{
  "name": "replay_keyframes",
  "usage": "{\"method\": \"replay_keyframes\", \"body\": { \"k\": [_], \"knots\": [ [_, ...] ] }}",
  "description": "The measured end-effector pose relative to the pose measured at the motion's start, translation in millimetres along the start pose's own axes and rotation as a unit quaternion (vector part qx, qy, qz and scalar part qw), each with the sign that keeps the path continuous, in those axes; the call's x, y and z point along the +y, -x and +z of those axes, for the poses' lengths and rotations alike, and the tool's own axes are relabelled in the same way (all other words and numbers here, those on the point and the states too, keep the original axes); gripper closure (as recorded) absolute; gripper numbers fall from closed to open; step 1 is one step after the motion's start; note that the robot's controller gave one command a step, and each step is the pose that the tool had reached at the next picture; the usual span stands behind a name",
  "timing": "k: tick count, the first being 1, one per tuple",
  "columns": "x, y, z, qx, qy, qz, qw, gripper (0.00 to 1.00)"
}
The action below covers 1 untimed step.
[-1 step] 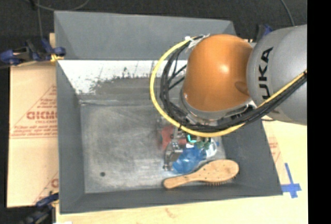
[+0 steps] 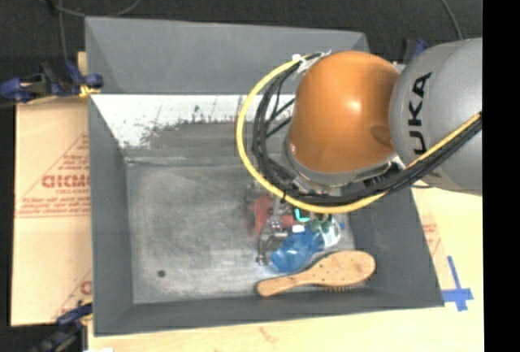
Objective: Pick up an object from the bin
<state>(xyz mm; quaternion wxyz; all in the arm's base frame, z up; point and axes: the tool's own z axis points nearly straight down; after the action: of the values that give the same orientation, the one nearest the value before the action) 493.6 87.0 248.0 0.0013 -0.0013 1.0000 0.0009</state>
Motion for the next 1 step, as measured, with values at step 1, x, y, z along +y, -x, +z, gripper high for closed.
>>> {"method": "replay_keyframes", "body": {
  "k": [1],
  "knots": [
    [-25.0, -5.3, 47.7, -0.0036, -0.001, -0.015, 0.9999, 0.0]
  ]
}}
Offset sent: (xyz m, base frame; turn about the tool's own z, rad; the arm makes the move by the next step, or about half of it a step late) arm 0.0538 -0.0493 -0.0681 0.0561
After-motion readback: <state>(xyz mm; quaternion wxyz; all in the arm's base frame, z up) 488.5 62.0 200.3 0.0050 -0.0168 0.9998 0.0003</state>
